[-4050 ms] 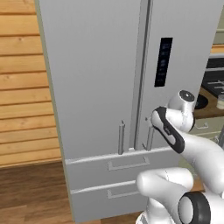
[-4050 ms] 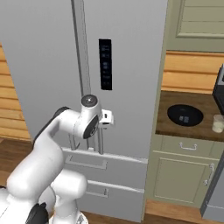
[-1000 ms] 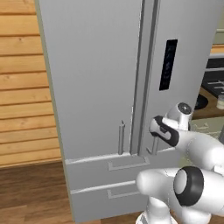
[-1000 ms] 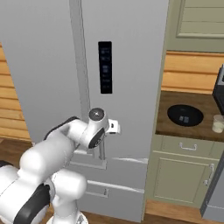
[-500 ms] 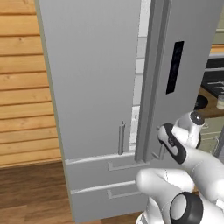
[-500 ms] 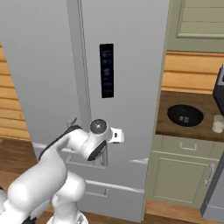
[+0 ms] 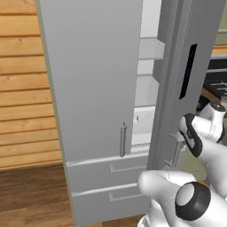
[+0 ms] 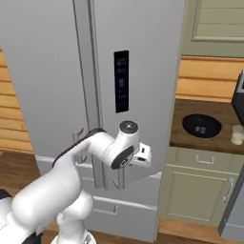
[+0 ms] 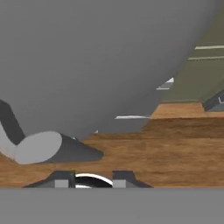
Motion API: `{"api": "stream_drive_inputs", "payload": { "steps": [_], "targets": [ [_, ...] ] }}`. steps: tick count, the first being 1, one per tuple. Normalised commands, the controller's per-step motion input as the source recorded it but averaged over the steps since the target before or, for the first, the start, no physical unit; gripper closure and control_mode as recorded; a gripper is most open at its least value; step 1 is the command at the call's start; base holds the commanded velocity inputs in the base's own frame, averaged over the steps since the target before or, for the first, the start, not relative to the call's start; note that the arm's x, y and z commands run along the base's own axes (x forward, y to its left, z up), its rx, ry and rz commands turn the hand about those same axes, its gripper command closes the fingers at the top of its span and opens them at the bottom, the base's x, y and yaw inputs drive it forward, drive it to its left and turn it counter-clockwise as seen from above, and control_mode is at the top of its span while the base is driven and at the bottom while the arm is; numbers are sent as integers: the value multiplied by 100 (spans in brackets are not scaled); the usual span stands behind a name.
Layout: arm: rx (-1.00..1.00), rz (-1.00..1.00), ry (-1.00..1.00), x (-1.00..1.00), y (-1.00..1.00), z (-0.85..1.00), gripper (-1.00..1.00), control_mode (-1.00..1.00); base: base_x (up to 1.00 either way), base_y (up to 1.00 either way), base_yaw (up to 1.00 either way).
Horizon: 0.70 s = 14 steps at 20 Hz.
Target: Grab a lemon wedge from the fridge and one ice cube from the ice bowl, and put them in the glass of lemonade.
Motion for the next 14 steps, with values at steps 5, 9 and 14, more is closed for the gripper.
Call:
{"api": "stream_drive_inputs", "payload": {
  "steps": [5, 9, 14],
  "targets": [
    [12, -8, -7, -72, -64, 1, -100, -100, 0, 0, 0],
    [2, -3, -4, -77, -44, 39, -100, -100, 0, 0, 0],
    [1, 0, -13, -79, -21, 97, -100, -100, 0, 0, 0]
  ]
}}
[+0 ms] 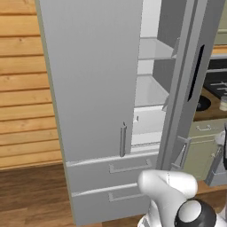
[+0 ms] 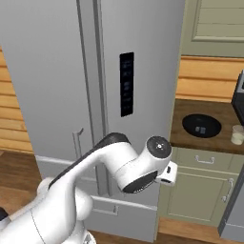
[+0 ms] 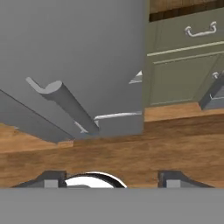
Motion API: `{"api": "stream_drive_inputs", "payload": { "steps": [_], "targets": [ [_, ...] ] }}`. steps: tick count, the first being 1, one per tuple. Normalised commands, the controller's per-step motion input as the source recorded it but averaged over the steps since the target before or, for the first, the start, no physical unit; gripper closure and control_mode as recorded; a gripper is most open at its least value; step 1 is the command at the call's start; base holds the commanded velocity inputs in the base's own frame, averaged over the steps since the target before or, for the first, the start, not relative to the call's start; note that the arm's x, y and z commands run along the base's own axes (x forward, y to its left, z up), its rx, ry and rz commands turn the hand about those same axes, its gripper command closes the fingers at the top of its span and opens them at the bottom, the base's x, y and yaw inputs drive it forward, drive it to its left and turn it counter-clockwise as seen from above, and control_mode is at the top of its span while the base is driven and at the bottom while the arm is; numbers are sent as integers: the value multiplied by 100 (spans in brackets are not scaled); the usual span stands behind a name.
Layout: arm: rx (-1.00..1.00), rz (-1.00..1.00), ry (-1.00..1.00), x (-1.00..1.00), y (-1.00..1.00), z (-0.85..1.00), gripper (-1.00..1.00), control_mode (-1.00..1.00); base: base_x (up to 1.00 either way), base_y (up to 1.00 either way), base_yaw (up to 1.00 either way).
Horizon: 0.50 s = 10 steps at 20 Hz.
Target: Grab a lemon wedge from the fridge and one ice cube from the ice bowl, and put them in the glass of lemonade.
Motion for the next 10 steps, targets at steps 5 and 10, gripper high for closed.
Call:
{"api": "stream_drive_inputs", "payload": {
  "steps": [5, 10],
  "targets": [
    [0, 0, -20, -75, 32, 97, -100, -100, 0, 0, 0],
    [-7, 0, -22, -24, 96, 89, -100, -100, 0, 0, 0]
  ]
}}
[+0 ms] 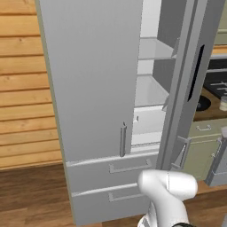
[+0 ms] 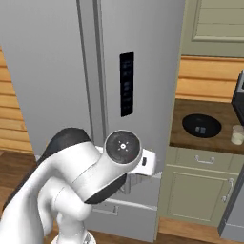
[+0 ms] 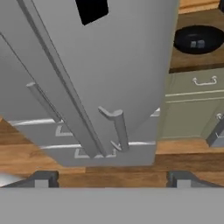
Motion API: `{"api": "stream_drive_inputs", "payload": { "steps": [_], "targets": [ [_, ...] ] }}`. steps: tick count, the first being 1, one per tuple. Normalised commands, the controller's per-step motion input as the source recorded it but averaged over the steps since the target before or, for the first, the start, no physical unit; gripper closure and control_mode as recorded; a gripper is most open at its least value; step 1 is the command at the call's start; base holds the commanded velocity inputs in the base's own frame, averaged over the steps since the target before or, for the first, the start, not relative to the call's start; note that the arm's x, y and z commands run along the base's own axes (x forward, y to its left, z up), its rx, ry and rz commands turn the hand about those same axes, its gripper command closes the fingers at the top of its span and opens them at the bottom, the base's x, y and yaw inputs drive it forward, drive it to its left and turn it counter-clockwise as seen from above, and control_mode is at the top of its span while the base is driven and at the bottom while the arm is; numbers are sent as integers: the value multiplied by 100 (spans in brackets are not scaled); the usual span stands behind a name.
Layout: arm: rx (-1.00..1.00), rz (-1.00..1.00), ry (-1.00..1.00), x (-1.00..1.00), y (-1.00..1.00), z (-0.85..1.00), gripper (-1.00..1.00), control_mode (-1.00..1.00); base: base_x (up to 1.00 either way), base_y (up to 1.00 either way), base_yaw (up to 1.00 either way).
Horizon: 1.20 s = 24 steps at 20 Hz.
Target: Grab a lemon wedge from the fridge and one ice cube from the ice bowl, and put them in the glass of lemonade.
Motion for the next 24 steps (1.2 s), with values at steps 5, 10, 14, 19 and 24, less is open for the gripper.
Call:
{"api": "stream_drive_inputs", "payload": {
  "steps": [5, 10, 14, 19, 24],
  "targets": [
    [-21, 0, -17, -22, 100, 93, -100, -100, 0, 0, 0],
    [-43, -3, 8, 13, 100, 40, -100, -100, 0, 0, 0],
    [-47, -5, 42, 39, 100, 11, -100, -100, 0, 0, 0],
    [-34, -4, 18, 84, 90, 0, -100, -100, 0, 0, 0],
    [-21, -1, 5, 97, 30, -31, -100, -100, 0, 0, 0]
  ]
}}
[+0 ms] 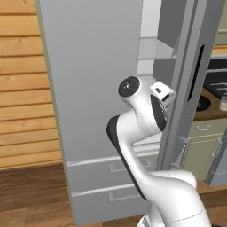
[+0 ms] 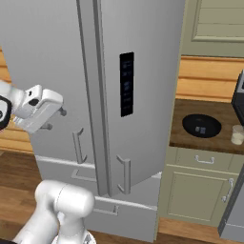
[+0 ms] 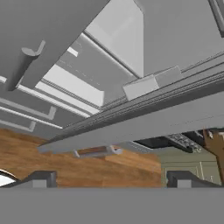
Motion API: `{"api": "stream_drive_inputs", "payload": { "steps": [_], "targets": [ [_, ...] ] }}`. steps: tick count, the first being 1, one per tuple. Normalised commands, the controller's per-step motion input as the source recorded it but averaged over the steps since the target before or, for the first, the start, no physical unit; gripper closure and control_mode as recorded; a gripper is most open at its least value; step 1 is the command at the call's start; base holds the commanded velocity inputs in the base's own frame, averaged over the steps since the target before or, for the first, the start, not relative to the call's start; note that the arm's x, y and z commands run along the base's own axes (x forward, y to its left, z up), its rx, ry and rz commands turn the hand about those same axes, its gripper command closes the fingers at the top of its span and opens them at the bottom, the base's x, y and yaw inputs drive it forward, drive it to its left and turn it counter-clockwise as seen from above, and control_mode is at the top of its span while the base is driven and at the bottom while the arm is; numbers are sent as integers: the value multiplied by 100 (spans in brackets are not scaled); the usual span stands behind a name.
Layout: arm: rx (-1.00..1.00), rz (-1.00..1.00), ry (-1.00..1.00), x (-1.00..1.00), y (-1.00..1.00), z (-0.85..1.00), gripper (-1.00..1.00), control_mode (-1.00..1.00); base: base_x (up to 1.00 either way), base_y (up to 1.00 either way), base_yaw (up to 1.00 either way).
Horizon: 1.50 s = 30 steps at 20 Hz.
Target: Grab a lemon wedge from the fridge and one ice cube from the ice bowl, and put them in the glass of lemonade.
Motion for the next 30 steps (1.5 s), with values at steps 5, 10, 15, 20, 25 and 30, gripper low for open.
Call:
{"api": "stream_drive_inputs", "payload": {
  "steps": [5, 10, 15, 20, 25, 30],
  "targets": [
    [-13, -2, 0, 99, 0, -38, -100, -100, 0, 0, 0],
    [-14, -18, 4, 82, -16, -10, -100, -100, 0, 0, 0],
    [-6, -27, 8, 4, -51, 0, -100, -100, 0, 0, 0],
    [-6, -21, 9, 0, -26, 0, -100, -100, 0, 0, 0],
    [0, -8, 0, -2, -50, -4, -100, -100, 0, 0, 0],
    [0, -1, 0, -7, -98, -20, -100, -100, 0, 0, 0]
  ]
}}
